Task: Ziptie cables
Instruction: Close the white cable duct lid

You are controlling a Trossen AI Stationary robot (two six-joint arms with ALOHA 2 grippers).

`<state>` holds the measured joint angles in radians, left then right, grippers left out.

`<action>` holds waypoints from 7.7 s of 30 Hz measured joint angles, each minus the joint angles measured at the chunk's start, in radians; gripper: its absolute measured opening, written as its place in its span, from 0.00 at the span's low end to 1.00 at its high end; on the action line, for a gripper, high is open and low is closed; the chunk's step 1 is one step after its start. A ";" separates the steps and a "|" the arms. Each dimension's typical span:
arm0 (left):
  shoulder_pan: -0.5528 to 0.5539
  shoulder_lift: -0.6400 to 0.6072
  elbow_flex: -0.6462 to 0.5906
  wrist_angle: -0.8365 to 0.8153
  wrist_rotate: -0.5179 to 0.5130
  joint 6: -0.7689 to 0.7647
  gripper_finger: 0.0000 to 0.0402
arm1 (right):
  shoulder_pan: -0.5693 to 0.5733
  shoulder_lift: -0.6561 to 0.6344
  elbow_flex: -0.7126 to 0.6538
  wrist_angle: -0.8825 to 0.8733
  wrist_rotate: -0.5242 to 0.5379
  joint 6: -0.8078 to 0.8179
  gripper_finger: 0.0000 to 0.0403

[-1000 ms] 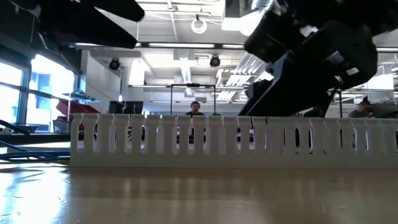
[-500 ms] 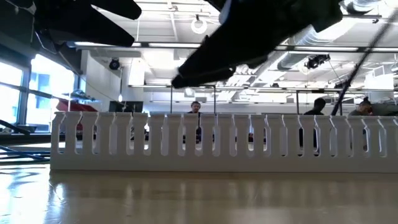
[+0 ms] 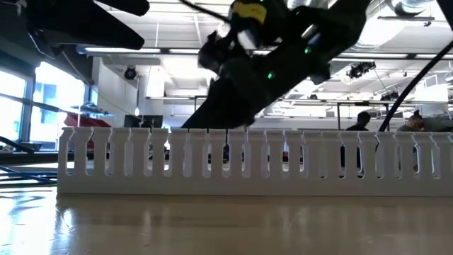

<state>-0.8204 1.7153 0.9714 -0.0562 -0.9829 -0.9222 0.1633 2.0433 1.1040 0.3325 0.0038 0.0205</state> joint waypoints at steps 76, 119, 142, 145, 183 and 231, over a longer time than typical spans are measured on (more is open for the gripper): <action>0.008 0.000 0.000 -0.001 -0.014 0.010 0.48 | 0.000 -0.197 -0.306 -0.055 0.116 -0.051 0.50; 0.062 -0.001 -0.003 0.006 -0.145 0.033 0.35 | -0.102 0.103 -0.200 0.254 -0.108 -0.120 0.51; 0.020 -0.134 0.339 -0.435 -0.162 0.287 0.00 | 0.166 -0.305 -0.104 -0.192 0.128 0.121 0.51; 0.003 -0.136 0.346 -0.524 -0.116 0.177 0.00 | 0.229 -0.258 -0.008 -0.296 0.170 0.137 0.51; -0.148 0.025 0.150 -0.578 0.039 -0.436 0.00 | 0.271 -0.023 0.331 -0.613 0.144 0.181 0.51; 0.019 0.094 0.069 -0.150 0.155 -0.050 0.00 | 0.285 0.007 0.319 -0.661 0.151 0.207 0.51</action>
<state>-0.8013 1.8088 1.0402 -0.2058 -0.8283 -0.9725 0.4480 2.0502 1.4231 -0.3285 0.1551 0.2276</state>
